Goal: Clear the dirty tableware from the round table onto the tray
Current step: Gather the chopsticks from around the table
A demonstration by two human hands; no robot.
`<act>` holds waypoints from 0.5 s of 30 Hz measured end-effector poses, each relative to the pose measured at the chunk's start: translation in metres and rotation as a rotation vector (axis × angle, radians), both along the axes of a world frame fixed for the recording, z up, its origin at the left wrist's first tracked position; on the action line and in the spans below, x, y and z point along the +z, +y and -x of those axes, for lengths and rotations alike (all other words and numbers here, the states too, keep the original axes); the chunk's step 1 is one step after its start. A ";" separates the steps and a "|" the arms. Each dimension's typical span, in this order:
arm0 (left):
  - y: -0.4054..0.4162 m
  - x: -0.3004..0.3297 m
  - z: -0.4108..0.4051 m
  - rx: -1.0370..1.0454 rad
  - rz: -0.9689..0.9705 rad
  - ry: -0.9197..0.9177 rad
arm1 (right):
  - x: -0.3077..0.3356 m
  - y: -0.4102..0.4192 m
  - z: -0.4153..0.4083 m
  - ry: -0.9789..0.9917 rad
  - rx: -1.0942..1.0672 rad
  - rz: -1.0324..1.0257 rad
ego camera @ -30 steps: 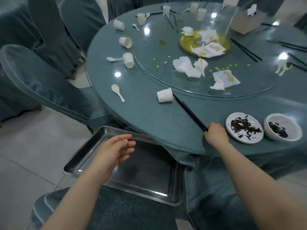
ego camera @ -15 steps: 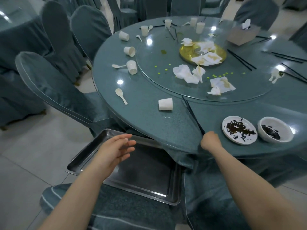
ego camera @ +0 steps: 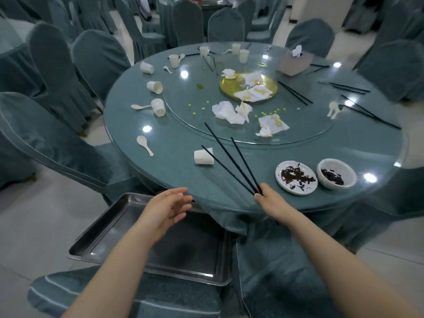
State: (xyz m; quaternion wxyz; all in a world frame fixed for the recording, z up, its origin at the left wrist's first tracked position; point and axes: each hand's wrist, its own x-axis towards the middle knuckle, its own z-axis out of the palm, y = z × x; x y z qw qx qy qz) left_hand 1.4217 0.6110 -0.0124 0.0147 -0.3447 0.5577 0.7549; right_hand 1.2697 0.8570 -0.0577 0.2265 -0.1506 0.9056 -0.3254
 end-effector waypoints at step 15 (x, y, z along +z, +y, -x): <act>0.077 0.027 -0.005 -0.064 -0.226 0.272 | 0.067 0.029 -0.093 0.074 0.249 0.040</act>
